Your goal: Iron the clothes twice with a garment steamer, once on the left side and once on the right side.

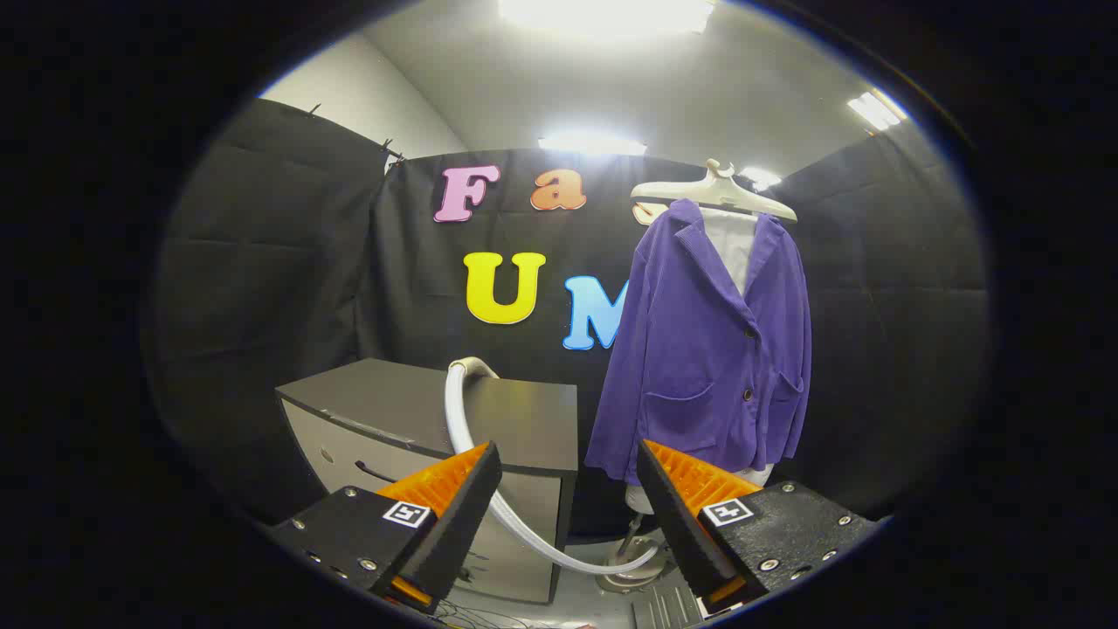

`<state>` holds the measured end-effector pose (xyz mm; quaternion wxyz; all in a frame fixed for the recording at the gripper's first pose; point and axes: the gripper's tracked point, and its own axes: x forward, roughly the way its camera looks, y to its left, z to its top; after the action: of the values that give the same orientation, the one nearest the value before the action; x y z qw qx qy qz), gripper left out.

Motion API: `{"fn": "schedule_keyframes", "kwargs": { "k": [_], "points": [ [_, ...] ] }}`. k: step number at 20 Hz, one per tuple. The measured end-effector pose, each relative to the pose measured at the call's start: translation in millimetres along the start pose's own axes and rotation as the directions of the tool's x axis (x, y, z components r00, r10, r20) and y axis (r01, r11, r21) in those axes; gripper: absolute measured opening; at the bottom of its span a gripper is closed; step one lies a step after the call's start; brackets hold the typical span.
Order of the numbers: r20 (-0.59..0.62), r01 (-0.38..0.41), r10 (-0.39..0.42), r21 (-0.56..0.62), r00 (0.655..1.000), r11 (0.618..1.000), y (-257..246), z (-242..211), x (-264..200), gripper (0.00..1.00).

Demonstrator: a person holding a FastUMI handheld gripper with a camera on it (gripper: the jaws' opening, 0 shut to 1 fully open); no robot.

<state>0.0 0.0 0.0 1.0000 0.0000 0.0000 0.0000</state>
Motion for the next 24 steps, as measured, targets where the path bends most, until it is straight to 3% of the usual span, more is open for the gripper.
{"fn": "schedule_keyframes", "kwargs": {
  "k": [5, 14, 18, 24],
  "points": [
    [-0.031, 0.063, -0.063, -0.01, 0.998, 0.998, -14.6, -19.8, 3.2, 0.97],
    [-0.075, 0.092, -0.092, 0.005, 0.993, 0.996, -18.7, -44.8, 1.1, 0.97],
    [-0.07, 0.065, -0.063, 0.027, 0.996, 0.998, -5.6, -44.4, 4.3, 0.97],
    [-0.069, 0.035, -0.038, -0.033, 0.997, 0.999, 14.8, -41.4, 17.1, 0.97]
  ]
}}
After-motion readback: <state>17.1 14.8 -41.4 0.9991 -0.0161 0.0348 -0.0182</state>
